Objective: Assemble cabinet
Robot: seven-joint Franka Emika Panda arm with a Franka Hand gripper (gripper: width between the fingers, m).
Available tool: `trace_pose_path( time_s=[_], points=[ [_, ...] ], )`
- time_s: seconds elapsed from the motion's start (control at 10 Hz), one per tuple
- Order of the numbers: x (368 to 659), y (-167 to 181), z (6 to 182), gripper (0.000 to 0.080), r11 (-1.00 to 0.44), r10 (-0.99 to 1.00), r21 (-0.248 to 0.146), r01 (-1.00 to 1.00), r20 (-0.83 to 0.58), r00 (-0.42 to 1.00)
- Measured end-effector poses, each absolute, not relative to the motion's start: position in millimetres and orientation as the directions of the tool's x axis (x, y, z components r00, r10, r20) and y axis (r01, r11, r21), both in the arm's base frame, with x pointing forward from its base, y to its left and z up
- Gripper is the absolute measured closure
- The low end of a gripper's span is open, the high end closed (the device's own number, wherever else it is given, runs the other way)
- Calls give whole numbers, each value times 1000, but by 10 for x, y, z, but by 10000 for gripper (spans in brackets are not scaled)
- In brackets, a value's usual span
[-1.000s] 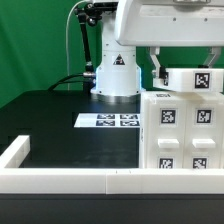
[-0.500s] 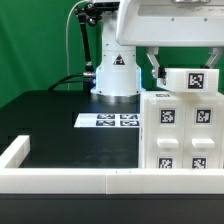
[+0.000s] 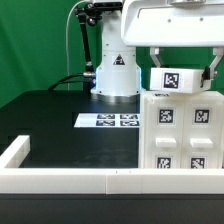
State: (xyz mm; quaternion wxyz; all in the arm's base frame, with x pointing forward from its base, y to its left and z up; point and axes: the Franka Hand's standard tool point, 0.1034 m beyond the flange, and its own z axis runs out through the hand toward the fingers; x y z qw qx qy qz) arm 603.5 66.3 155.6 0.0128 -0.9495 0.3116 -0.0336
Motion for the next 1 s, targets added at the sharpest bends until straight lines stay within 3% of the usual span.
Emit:
trace_pose_path(
  time_s=[0.4, 0.6, 0.7, 0.8, 1.0],
  points=[
    [6057, 696, 1555, 236, -646, -763, -83, -759, 41, 645],
    [6061, 734, 1554, 236, -472, -881, -101, -876, 8, 474],
    [6076, 739, 1551, 236, -362, -930, -135, -922, -9, 366],
    [6084, 750, 1553, 236, -247, -967, -145, -958, -36, 254],
    [6086, 779, 1551, 236, -82, -993, -140, -987, -73, 93]
  ],
)
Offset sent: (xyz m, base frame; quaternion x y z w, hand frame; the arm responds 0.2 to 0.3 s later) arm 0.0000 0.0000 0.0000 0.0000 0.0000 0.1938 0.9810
